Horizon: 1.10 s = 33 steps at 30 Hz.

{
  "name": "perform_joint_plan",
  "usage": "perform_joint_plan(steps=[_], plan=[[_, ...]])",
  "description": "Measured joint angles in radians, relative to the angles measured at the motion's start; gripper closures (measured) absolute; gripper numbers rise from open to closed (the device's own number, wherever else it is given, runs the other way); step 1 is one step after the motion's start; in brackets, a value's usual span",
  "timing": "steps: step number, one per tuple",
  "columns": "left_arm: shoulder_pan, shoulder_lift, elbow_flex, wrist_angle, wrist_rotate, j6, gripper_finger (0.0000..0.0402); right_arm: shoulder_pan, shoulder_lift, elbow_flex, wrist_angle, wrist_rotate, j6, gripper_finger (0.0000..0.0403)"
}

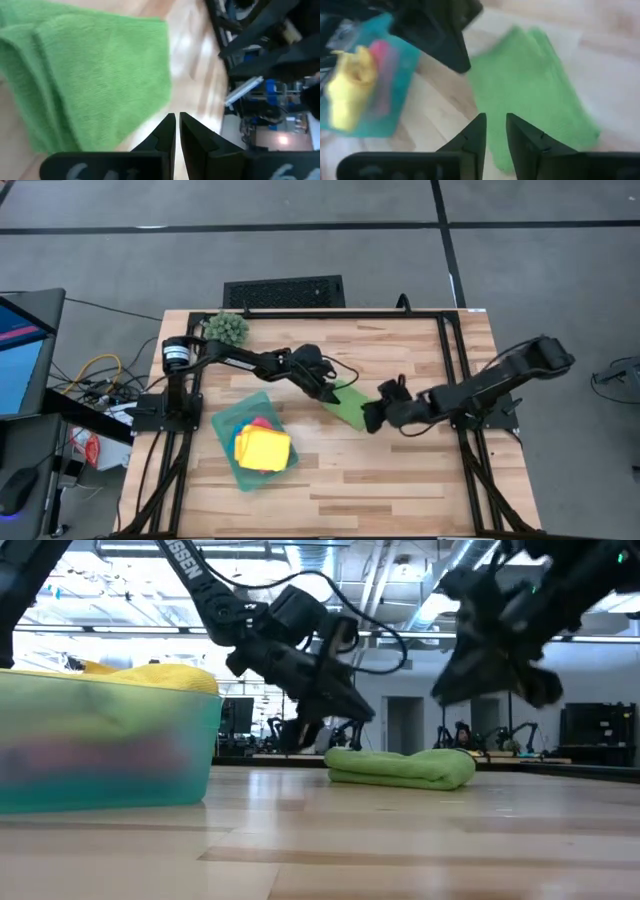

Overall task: Fold microfiber towels
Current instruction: Put the folded green microfiber towel into the bin

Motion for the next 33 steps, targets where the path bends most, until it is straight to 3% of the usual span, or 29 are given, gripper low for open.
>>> perform_joint_plan(steps=[4,7,11,14,18,23,28,33], plan=[[0.010,-0.043,0.009,-0.030,0.040,-0.003,0.0386,-0.075,-0.117,0.001,-0.030,-0.029,-0.291,0.0280],[0.023,-0.106,0.019,-0.077,0.122,-0.004,0.0386,-0.175,-0.148,0.018,-0.094,-0.144,-0.491,0.0240],[0.025,-0.236,0.020,-0.167,0.163,0.011,0.0386,-0.315,-0.099,0.065,-0.114,-0.318,-0.676,0.0168],[0.018,-0.349,0.021,-0.237,0.150,0.034,0.0386,-0.382,-0.012,0.112,-0.122,-0.365,-0.798,0.0129],[-0.001,-0.495,0.021,-0.344,0.058,0.075,0.0385,-0.433,0.125,0.203,-0.120,-0.394,-0.924,0.0112],[-0.048,-0.644,0.021,-0.492,-0.154,0.120,0.0385,-0.454,0.291,0.315,-0.197,-0.450,-0.983,0.0111],[-0.099,-0.739,0.021,-0.620,-0.316,0.137,0.0385,-0.462,0.419,0.371,-0.252,-0.509,-1.002,0.0111],[-0.143,-0.782,0.021,-0.704,-0.410,0.138,0.0385,-0.469,0.511,0.395,-0.292,-0.540,-0.987,0.0116]])
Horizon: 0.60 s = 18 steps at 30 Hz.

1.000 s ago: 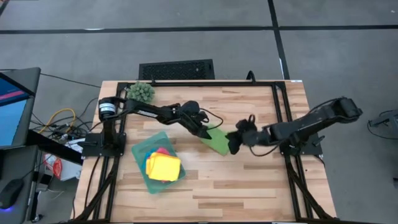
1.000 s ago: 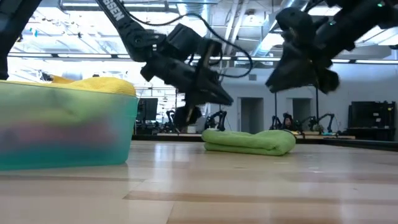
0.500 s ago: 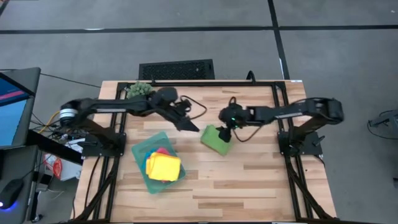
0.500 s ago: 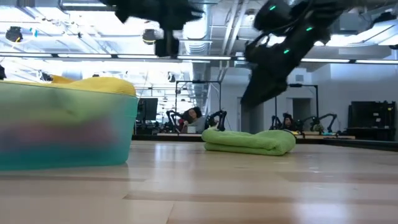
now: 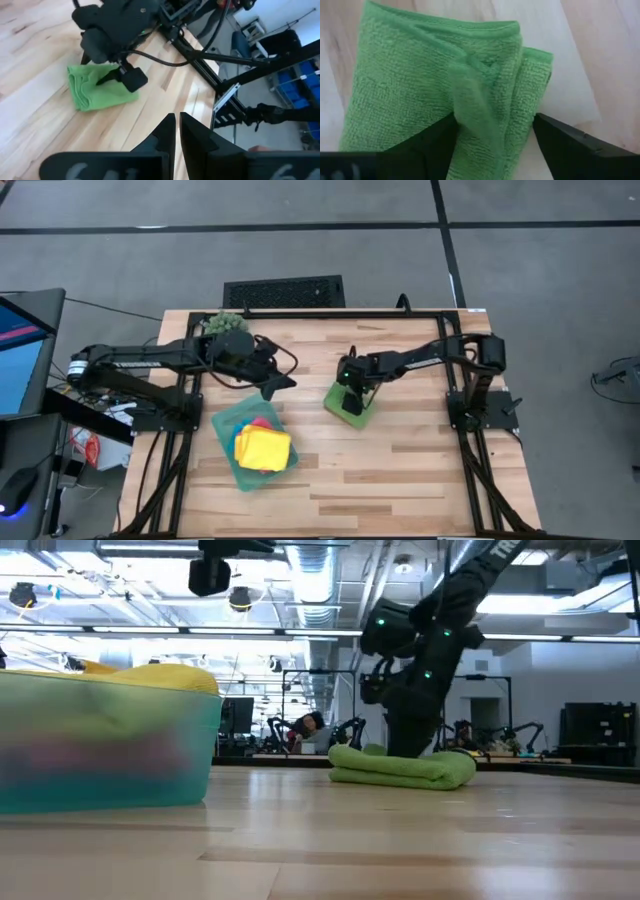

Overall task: Fold microfiber towels
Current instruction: Put the folded green microfiber towel into the bin

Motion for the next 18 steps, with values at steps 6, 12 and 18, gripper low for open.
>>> perform_joint_plan(steps=[6,12,18], plan=[[-0.036,-0.008,0.000,-0.037,-0.020,0.000,0.0386,0.009,0.044,0.039,-0.053,-0.032,0.005,0.0209],[-0.072,-0.008,0.000,-0.066,-0.019,-0.001,0.0386,0.002,0.053,0.068,-0.071,-0.096,0.061,0.0368],[-0.117,-0.008,0.000,-0.084,0.004,-0.036,0.0386,-0.015,0.044,0.117,-0.087,-0.167,0.166,0.0378]])
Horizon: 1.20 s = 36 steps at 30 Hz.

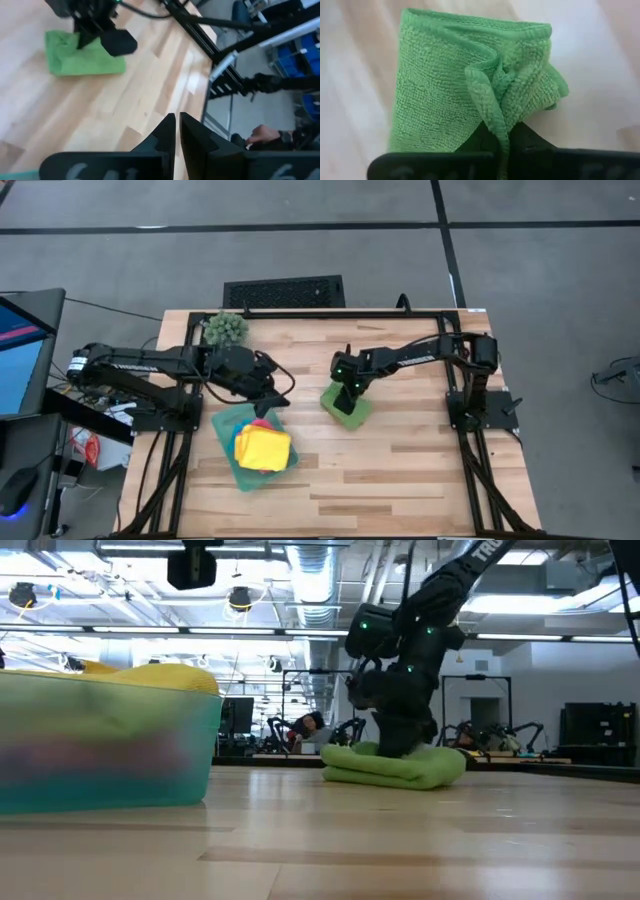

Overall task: Fold microfiber towels
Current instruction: Put the folded green microfiber towel into the bin

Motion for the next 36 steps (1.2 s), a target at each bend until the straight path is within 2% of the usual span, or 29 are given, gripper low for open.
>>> perform_joint_plan(steps=[5,13,19,25,32,36], plan=[[-0.058,-0.020,0.000,0.004,0.010,-0.030,0.0386,0.026,-0.084,0.043,0.065,-0.009,0.153,0.0382],[-0.148,-0.104,0.000,-0.054,-0.084,-0.065,0.0386,0.163,-0.144,0.113,0.257,0.008,0.472,0.0382],[-0.201,-0.192,0.000,-0.137,-0.142,-0.085,0.0386,0.288,-0.136,0.251,0.302,0.119,0.579,0.0382],[-0.226,-0.279,0.000,-0.180,-0.194,-0.093,0.0386,0.341,0.016,0.397,0.409,0.138,0.633,0.0382],[-0.235,-0.359,0.000,-0.238,-0.246,-0.093,0.0386,0.348,0.255,0.624,0.383,0.062,0.652,0.0382],[-0.237,-0.392,0.000,-0.271,-0.279,-0.101,0.0386,0.336,0.332,0.712,0.390,0.034,0.670,0.0376]])
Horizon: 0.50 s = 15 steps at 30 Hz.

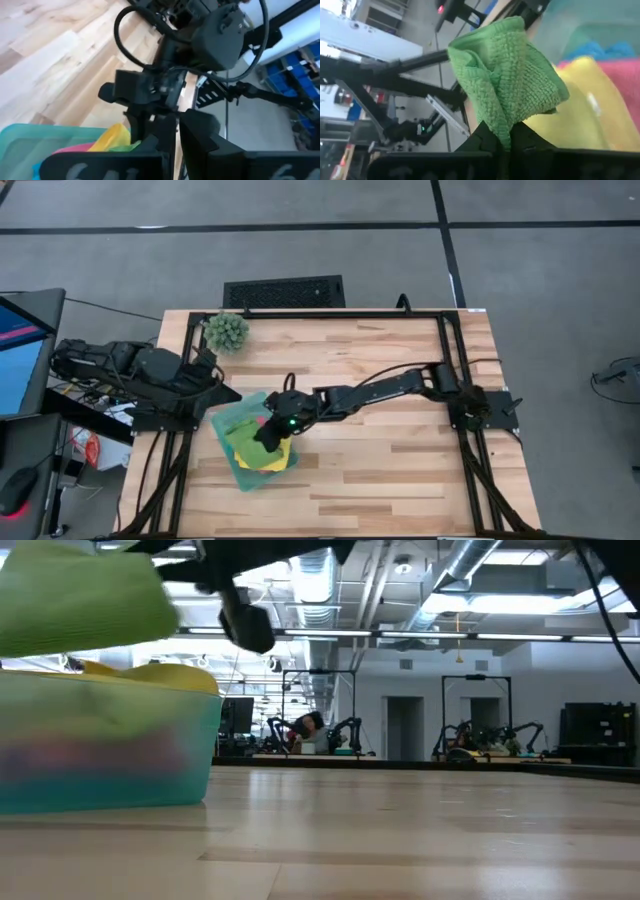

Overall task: Fold microfiber towels
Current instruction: Put the folded green microfiber towel into the bin

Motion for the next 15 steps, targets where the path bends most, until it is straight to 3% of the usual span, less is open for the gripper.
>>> perform_joint_plan(steps=[8,15], plan=[[0.000,-0.026,0.000,-0.011,-0.038,-0.001,0.0386,-0.014,0.078,0.021,-0.020,-0.023,0.015,0.0358],[0.000,-0.025,0.000,-0.011,-0.039,0.003,0.0386,-0.028,0.091,0.020,-0.024,-0.026,-0.026,0.0274]])
